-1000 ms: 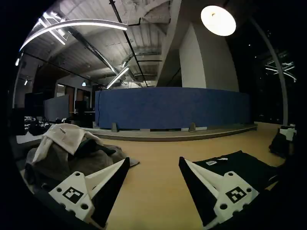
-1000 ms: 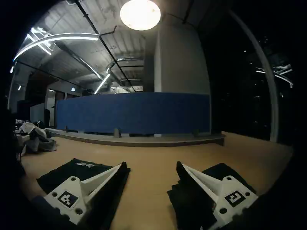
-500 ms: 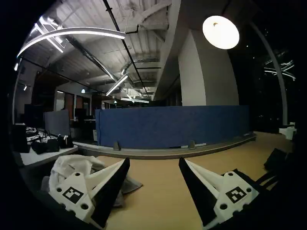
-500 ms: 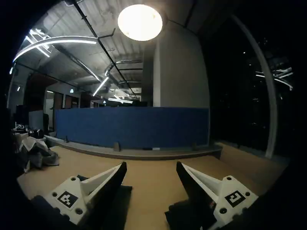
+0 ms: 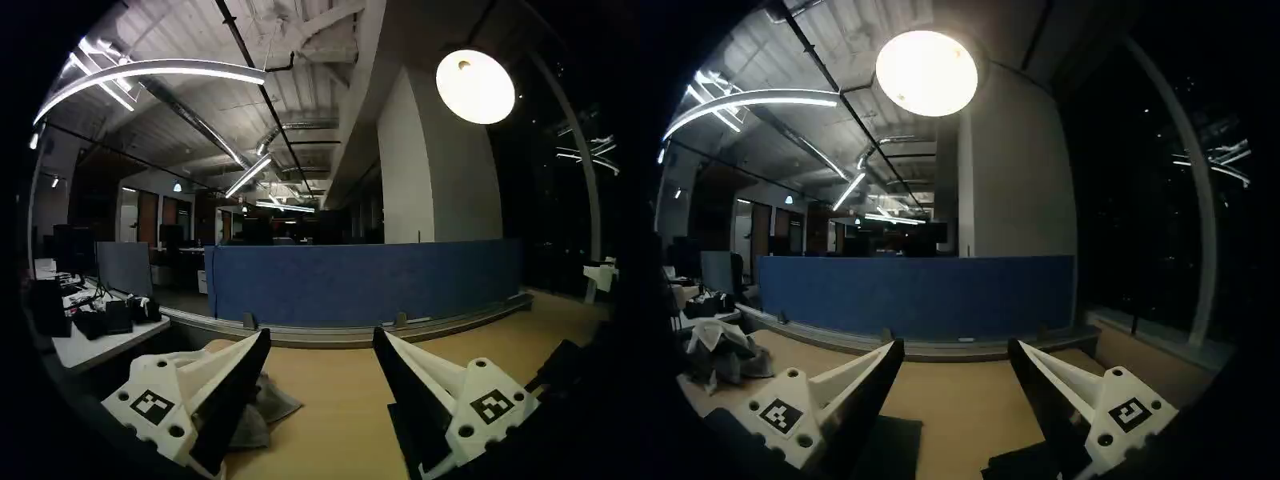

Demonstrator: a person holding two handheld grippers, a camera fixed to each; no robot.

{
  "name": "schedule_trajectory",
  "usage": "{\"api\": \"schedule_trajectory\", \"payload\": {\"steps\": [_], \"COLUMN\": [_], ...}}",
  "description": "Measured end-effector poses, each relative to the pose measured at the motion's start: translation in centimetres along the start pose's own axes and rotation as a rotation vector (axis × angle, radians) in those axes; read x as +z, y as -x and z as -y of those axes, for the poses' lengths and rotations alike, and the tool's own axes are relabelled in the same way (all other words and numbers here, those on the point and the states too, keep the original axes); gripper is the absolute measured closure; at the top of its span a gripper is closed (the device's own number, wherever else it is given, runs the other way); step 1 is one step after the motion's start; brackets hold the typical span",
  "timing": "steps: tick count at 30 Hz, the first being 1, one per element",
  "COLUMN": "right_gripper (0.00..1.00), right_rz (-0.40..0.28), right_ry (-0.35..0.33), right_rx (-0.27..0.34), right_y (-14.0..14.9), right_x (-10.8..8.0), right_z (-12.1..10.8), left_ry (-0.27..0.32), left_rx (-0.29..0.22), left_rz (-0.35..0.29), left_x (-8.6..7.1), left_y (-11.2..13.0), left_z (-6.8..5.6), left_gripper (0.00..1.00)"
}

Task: Fold towel

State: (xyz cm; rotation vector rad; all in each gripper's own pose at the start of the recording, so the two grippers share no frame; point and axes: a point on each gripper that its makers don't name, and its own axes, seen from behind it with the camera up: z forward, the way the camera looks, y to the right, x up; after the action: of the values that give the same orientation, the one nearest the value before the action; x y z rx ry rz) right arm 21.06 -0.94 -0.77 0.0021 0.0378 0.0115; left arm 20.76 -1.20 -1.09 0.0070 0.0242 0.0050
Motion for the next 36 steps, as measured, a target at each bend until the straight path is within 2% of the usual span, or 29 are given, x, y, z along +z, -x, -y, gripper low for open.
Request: {"api": "schedule_trajectory", "payload": {"steps": [5,9,13,20,24,27,36], "right_gripper": [0.0,0.0,0.0,0.0,0.0,0.0,0.0], "right_rz": [0.004,0.042,0.134,0.348,0.467,0.514,0.543], "right_ry": [-0.001,-0.031,-0.119,-0.323,-0.412,-0.452,-0.487], "right_rx": [0.003,-0.008,-0.035,-0.099,-0.14,-0.175,-0.208], "right_y": [-0.5,-0.2,0.9,3.9,5.6,6.3,7.7], "right_x": [-0.2,-0.2,-0.3,-1.8,-2.8,-3.3,-3.6], "right_z": [-0.2,0.2,1.9,5.0,6.0,6.5,7.5], "left_ry": [0.022,0.077,0.17,0.393,0.477,0.511,0.567], "left_rx": [0.011,0.028,0.047,0.099,0.119,0.14,0.19], "left_rz": [0.018,0.046,0.112,0.282,0.361,0.395,0.443], "left_x": [0.1,0.3,0.3,-1.2,-1.9,-2.0,-2.4], "left_y": [0.0,-0.1,0.7,3.3,4.4,4.8,6.8], "left_z": [-0.9,-2.3,-4.2,-8.4,-9.8,-10.3,-11.8], "left_gripper": [0.05,0.05,0.05,0.05,0.05,0.05,0.05]}}
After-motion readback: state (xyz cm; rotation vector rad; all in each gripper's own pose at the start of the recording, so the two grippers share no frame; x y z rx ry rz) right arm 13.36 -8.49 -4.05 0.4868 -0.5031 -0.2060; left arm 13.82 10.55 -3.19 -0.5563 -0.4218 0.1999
